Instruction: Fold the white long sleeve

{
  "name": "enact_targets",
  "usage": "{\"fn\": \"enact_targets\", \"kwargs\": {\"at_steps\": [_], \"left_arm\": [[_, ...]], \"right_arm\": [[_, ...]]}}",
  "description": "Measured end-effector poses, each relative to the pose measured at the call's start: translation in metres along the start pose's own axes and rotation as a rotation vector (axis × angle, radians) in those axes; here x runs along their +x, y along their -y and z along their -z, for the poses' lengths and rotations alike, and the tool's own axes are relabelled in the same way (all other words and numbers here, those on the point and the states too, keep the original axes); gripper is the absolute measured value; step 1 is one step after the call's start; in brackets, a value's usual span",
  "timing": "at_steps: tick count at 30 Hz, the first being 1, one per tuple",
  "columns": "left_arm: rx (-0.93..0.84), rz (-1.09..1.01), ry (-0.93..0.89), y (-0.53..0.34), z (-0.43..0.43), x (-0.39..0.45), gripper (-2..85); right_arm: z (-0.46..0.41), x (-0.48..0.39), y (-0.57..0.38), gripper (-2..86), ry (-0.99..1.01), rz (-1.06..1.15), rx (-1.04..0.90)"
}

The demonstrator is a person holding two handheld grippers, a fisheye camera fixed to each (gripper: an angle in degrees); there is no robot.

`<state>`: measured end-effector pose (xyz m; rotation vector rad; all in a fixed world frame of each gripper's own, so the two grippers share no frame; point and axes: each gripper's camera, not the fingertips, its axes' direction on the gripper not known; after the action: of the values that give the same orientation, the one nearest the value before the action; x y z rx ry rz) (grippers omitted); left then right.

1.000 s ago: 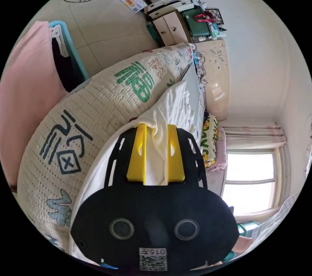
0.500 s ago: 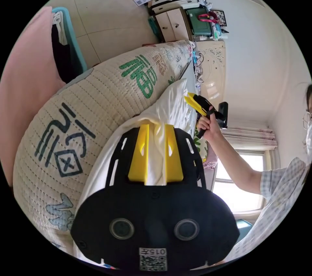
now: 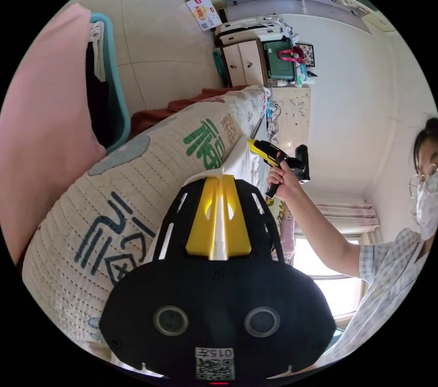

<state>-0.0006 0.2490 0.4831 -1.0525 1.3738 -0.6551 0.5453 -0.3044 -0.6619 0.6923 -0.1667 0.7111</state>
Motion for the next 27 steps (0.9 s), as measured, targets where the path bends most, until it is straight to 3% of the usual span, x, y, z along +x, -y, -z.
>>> {"fn": "enact_targets", "kwargs": {"at_steps": [5,10,13,18,23,27], "left_arm": [[-0.022,-0.013,-0.007,-0.006,-0.004,0.009,0.8],[-0.097,-0.16,0.103,-0.022,0.01,0.052,4.2],[-0.267,-0.341,0.15,-0.049,0.006,0.096,5.3],[-0.785,-0.581,0.038,-0.164,-0.065,0.163,7.3],[-0.967,-0.947,0.099,-0.269,-0.122,0.213,9.3],[-1.06,-1.131,0.1,-0.331,-0.157,0.237,11.4]], "right_arm": [[0.02,0.003,-0.026,3.5,0.022,-0.049,0.11],[0.09,0.026,-0.125,5.2,0.061,-0.038,0.234],[0.115,0.059,-0.216,5.1,0.078,-0.12,0.232],[0.107,0.109,-0.378,8.7,-0.039,-0.429,0.149],[0.072,0.128,-0.475,10.6,0.035,-0.56,0.108],[0.057,0.14,-0.494,10.0,0.048,-0.471,0.062]]}}
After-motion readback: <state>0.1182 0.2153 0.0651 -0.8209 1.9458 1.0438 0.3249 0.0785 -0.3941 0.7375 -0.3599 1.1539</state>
